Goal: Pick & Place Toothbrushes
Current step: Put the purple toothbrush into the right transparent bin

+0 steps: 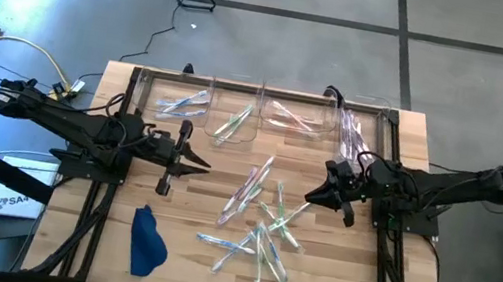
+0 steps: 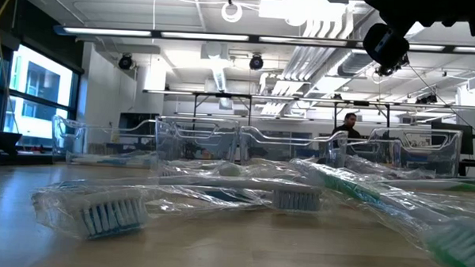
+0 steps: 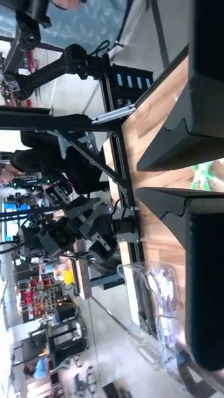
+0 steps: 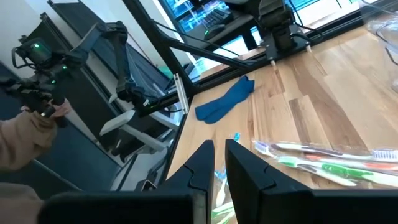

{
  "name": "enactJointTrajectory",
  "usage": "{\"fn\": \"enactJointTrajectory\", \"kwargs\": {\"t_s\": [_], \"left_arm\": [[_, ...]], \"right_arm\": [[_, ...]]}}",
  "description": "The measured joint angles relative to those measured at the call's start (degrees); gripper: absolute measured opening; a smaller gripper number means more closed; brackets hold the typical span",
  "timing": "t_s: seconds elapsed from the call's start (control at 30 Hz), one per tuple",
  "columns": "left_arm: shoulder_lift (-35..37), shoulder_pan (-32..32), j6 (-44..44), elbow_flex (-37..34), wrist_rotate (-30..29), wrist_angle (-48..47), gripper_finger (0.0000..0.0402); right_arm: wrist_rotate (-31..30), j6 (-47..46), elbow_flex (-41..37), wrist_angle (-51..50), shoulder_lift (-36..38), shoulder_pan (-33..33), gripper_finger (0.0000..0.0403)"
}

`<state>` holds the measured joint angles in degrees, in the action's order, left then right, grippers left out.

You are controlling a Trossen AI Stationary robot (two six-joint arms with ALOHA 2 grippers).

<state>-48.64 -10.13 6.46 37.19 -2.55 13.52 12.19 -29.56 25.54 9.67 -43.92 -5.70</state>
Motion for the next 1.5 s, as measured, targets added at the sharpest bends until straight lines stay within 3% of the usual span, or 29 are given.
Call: {"fn": "enactJointTrajectory", "kwargs": {"t_s": [0.27,0.57,0.87,1.23,1.5], "left_arm": [[0.0,0.0,-2.26,0.0,0.68,0.02,0.0049],[0.0,0.0,4.21,0.0,0.94,0.0,0.0049],[0.0,0.0,5.57,0.0,-0.22,0.27,0.0049],[-0.01,0.04,1.67,0.0,-8.24,0.29,0.0049],[-1.38,0.03,0.76,0.0,-20.85,0.69,0.0049]], "right_arm": [[-0.01,-0.07,0.0,-0.42,0.0,-0.06,0.0031],[-0.36,-1.95,0.0,-2.13,0.0,-0.06,0.0031],[-7.6,-3.24,0.0,-3.5,0.0,-0.06,0.0031],[-7.66,-1.85,0.0,-3.5,0.0,-0.06,0.0031],[-7.61,2.75,0.0,-3.48,0.0,-0.06,0.0031]]}}
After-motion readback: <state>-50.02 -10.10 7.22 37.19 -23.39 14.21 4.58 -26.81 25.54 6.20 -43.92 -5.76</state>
